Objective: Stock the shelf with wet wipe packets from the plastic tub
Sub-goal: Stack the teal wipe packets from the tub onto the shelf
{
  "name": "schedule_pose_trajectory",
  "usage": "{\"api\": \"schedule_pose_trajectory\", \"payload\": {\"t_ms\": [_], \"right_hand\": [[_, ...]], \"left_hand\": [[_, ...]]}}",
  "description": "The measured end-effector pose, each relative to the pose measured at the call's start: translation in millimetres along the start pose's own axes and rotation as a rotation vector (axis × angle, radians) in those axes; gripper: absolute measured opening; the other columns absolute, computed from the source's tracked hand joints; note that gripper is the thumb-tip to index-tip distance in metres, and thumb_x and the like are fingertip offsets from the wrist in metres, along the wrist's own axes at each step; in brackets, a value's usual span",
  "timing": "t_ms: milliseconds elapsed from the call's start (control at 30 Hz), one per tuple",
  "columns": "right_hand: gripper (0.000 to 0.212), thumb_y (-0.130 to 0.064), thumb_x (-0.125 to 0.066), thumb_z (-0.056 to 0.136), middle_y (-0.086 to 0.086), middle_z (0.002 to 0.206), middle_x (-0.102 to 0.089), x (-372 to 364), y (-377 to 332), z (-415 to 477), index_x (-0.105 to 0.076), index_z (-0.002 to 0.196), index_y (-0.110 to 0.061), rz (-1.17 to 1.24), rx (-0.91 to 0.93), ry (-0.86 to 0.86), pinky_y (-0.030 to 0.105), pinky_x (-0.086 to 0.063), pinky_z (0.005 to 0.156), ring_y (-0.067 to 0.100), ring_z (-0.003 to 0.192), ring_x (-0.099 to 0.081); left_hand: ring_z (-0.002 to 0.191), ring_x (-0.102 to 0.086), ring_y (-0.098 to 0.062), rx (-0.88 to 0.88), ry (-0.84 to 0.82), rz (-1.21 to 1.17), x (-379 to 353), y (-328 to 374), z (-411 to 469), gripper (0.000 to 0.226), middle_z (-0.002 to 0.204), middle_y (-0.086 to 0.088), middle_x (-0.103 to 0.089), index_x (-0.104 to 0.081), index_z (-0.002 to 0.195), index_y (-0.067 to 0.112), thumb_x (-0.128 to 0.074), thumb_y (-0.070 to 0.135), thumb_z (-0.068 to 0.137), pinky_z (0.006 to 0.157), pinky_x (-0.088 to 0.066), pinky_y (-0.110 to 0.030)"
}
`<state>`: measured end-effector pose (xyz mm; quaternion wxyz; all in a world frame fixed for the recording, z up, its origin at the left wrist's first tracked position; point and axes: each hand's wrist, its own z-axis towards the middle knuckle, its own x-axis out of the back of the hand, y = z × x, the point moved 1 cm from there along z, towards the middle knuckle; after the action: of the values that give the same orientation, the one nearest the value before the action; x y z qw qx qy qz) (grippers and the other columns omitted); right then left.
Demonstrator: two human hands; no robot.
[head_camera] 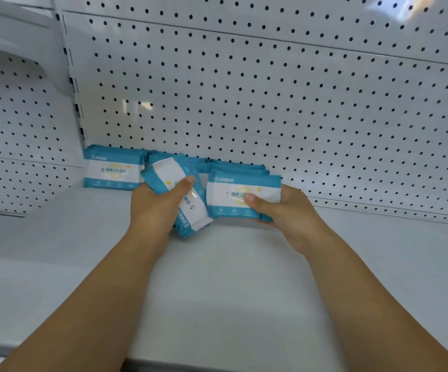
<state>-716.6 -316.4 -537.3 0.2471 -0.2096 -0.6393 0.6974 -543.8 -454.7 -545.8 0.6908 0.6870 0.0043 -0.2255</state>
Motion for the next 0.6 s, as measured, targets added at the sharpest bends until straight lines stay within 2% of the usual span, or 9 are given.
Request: {"api": "schedule_pose_trajectory", "payload": {"t_ms": [100, 167, 267, 367, 467, 533, 600], "right_hand": [[0.034, -0.015, -0.083, 0.080, -0.004, 0.105, -0.077, 4.9, 8.1, 9.1, -0.072, 0.112, -0.018, 0.049, 0.048, 0.149, 0.028, -0.059, 0.085, 0.013, 0.098, -0.073], [0.033, -0.016, -0.085, 0.079, -0.006, 0.102, -0.077, 4.6, 13.7, 16.0, -0.072, 0.109, -0.020, 0.003, 0.073, 0.224, 0.021, -0.058, 0.078, 0.011, 0.094, -0.073], [0.033, -0.019, -0.087, 0.077, -0.008, 0.099, -0.076, 1.1, 22.5, 26.5, -0.072, 0.107, -0.019, -0.216, 0.137, 0.264, 0.016, -0.055, 0.072, 0.010, 0.089, -0.071], [0.038, -0.026, -0.089, 0.073, -0.010, 0.098, -0.074, -3.2, 30.2, 33.1, -0.072, 0.107, -0.019, -0.392, 0.180, 0.291, 0.018, -0.054, 0.073, 0.009, 0.088, -0.069], [0.041, -0.030, -0.090, 0.073, -0.010, 0.097, -0.068, -5.6, 31.4, 32.5, -0.067, 0.106, -0.019, -0.473, 0.189, 0.326, 0.005, -0.043, 0.062, 0.001, 0.083, -0.061], [0.042, -0.031, -0.088, 0.075, -0.012, 0.093, -0.061, -7.9, 28.3, 34.3, -0.061, 0.104, -0.018, -0.499, 0.170, 0.323, 0.005, -0.041, 0.059, -0.003, 0.079, -0.054], [0.044, -0.035, -0.087, 0.075, -0.012, 0.093, -0.058, -9.4, 24.3, 38.5, -0.056, 0.103, -0.020, -0.571, 0.156, 0.302, 0.009, -0.042, 0.063, 0.001, 0.080, -0.054]], "left_hand": [[0.079, -0.071, -0.005, 0.012, 0.161, -0.110, 10.0, 2.5, 4.8, 0.022, 0.093, 0.009, -0.072, -0.066, 0.094, 0.029, -0.083, 0.022, 0.083, 0.065, -0.057, -0.025], [0.080, -0.069, -0.004, 0.008, 0.209, -0.151, 13.7, 3.5, 6.6, 0.022, 0.093, 0.011, -0.071, -0.064, 0.091, 0.029, -0.083, 0.023, 0.083, 0.062, -0.054, -0.023], [0.081, -0.068, -0.004, 0.003, 0.207, -0.123, 11.9, 1.5, 8.4, 0.023, 0.093, 0.012, -0.069, -0.063, 0.090, 0.030, -0.083, 0.024, 0.083, 0.062, -0.052, -0.023], [0.080, -0.065, -0.003, 0.011, 0.192, -0.057, 9.5, -1.4, 10.7, 0.029, 0.094, 0.012, -0.067, -0.061, 0.101, 0.027, -0.084, 0.027, 0.082, 0.060, -0.051, -0.023], [0.080, -0.065, -0.003, 0.021, 0.173, -0.022, 7.5, -2.4, 10.7, 0.033, 0.094, 0.012, -0.066, -0.061, 0.106, 0.027, -0.083, 0.028, 0.082, 0.058, -0.049, -0.022], [0.080, -0.065, -0.003, 0.016, 0.168, -0.019, 7.3, -2.2, 11.1, 0.032, 0.094, 0.011, -0.067, -0.062, 0.107, 0.026, -0.083, 0.026, 0.083, 0.058, -0.050, -0.022], [0.082, -0.066, -0.004, 0.021, 0.164, -0.012, 7.0, -2.8, 11.4, 0.033, 0.095, 0.011, -0.067, -0.062, 0.107, 0.026, -0.083, 0.026, 0.082, 0.060, -0.051, -0.022]]}}
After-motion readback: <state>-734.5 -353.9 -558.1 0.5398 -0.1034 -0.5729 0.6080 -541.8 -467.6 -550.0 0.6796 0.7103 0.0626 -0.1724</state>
